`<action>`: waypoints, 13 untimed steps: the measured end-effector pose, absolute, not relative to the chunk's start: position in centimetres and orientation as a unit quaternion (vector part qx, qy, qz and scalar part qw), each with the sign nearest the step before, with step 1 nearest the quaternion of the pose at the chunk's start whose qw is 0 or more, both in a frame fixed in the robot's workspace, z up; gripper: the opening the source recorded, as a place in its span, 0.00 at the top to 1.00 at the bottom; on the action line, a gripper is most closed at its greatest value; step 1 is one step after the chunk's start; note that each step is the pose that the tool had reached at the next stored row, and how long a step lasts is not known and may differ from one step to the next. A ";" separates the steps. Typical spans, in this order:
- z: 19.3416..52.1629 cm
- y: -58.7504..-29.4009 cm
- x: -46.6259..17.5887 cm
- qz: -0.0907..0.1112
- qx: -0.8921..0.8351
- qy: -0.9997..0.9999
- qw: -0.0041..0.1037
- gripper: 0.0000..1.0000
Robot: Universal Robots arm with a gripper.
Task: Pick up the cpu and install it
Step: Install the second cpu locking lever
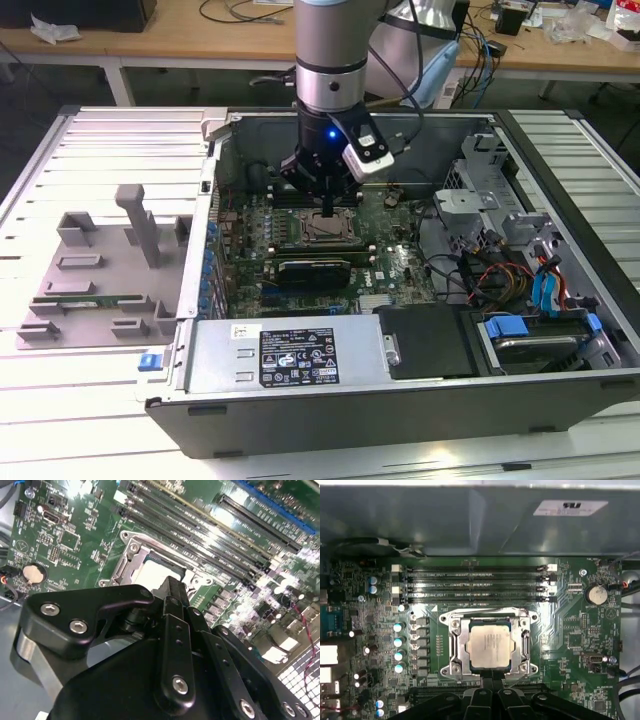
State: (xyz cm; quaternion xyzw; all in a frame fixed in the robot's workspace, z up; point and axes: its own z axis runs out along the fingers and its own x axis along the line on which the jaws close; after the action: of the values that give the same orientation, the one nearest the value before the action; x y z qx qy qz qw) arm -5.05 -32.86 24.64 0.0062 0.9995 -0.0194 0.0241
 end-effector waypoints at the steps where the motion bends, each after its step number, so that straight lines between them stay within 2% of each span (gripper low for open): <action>1: 24.6 -33.2 -5.0 -0.019 0.006 1.000 0.024 0.89; 13: 24.6 -34.9 -5.2 -0.019 0.006 1.000 0.024 0.89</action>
State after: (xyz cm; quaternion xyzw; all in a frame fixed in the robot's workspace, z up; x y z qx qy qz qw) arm -5.23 -34.91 24.64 0.0062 0.9995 -0.0192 0.0241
